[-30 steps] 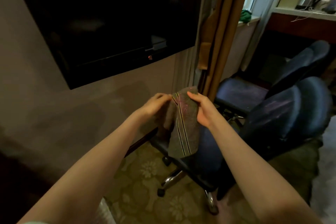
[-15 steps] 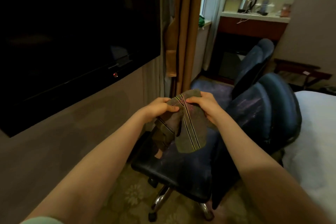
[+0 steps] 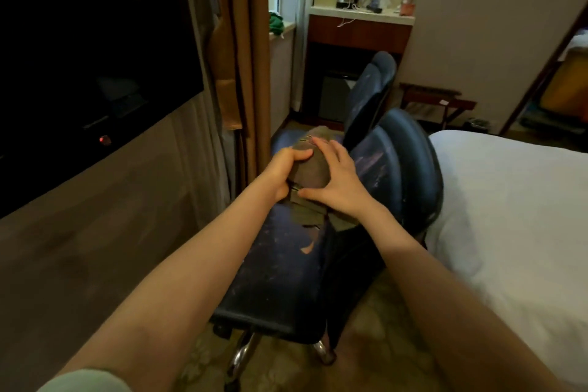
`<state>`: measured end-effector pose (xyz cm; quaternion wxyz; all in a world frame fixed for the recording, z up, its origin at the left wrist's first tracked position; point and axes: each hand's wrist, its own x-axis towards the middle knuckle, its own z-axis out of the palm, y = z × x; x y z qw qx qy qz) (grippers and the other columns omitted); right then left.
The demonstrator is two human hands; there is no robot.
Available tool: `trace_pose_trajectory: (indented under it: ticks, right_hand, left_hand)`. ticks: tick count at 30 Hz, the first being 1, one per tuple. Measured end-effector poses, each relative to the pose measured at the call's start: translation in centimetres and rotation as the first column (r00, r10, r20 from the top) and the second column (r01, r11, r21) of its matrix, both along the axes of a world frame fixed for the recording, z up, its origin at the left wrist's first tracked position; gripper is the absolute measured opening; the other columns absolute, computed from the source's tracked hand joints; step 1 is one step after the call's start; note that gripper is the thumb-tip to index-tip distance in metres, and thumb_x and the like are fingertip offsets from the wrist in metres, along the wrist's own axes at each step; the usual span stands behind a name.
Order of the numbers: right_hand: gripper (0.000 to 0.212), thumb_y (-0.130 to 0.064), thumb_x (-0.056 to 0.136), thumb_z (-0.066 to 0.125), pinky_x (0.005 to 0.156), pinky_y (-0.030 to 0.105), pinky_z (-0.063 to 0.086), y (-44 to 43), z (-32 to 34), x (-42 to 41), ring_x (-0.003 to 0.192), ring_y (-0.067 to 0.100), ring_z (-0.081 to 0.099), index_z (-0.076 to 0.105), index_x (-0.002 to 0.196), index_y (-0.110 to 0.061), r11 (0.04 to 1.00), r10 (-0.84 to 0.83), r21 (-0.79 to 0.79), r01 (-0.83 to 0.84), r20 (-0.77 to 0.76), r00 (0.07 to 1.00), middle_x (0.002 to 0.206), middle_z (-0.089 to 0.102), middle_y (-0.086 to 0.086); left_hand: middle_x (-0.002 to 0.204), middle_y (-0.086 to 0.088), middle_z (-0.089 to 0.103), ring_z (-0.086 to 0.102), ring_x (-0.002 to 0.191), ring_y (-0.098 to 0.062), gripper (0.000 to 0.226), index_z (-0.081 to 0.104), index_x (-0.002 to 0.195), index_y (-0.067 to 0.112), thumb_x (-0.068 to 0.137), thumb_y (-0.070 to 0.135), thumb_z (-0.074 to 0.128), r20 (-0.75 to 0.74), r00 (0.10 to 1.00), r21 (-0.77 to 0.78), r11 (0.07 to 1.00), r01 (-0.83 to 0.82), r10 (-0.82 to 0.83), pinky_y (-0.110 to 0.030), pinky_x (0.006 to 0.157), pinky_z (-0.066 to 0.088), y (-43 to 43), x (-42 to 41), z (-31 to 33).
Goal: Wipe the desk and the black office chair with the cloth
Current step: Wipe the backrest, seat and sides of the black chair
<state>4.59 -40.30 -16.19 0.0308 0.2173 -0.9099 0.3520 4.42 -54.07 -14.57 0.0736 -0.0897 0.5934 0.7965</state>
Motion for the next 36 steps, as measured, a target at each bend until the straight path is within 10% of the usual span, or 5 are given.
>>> trace_pose_trajectory:
  ticks: [6,11,36]
  right_hand:
    - [0.089,-0.018,0.074,0.070,0.103,0.049,0.038,5.3,1.4,-1.7,0.130,0.031,0.035,0.022,0.147,-0.031,0.991,-0.132,-0.057,0.123,-0.188,0.973,0.144,0.030,0.007]
    - [0.073,-0.015,0.080,0.065,0.094,0.047,0.037,10.0,1.4,-3.8,0.123,0.035,0.039,0.030,0.144,-0.023,0.898,-0.281,0.193,0.395,-0.439,0.853,0.144,0.034,0.009]
    - [0.066,-0.022,0.080,0.063,0.091,0.048,0.045,17.8,0.3,-19.6,0.121,0.032,0.041,0.039,0.141,-0.027,0.975,-0.038,0.203,0.094,-0.264,0.964,0.137,0.040,0.005]
  left_hand:
    - [0.107,-0.013,0.063,0.061,0.091,-0.023,0.037,0.054,0.127,0.003,0.091,0.010,0.052,-0.082,0.996,0.091,0.995,0.049,-0.041,-0.031,0.077,0.050,6.3,-2.3,1.2]
    - [0.094,-0.008,0.063,0.059,0.083,-0.018,0.018,0.060,0.106,0.011,0.092,0.019,0.054,-0.031,0.994,-0.038,0.994,0.102,-0.103,-0.026,0.068,0.051,11.1,-4.1,2.0]
    - [0.116,-0.010,0.059,0.054,0.109,-0.025,0.041,0.045,0.133,0.010,0.098,0.032,0.044,0.053,0.998,0.100,0.994,-0.046,0.041,-0.036,0.093,0.044,19.0,-16.4,-2.1]
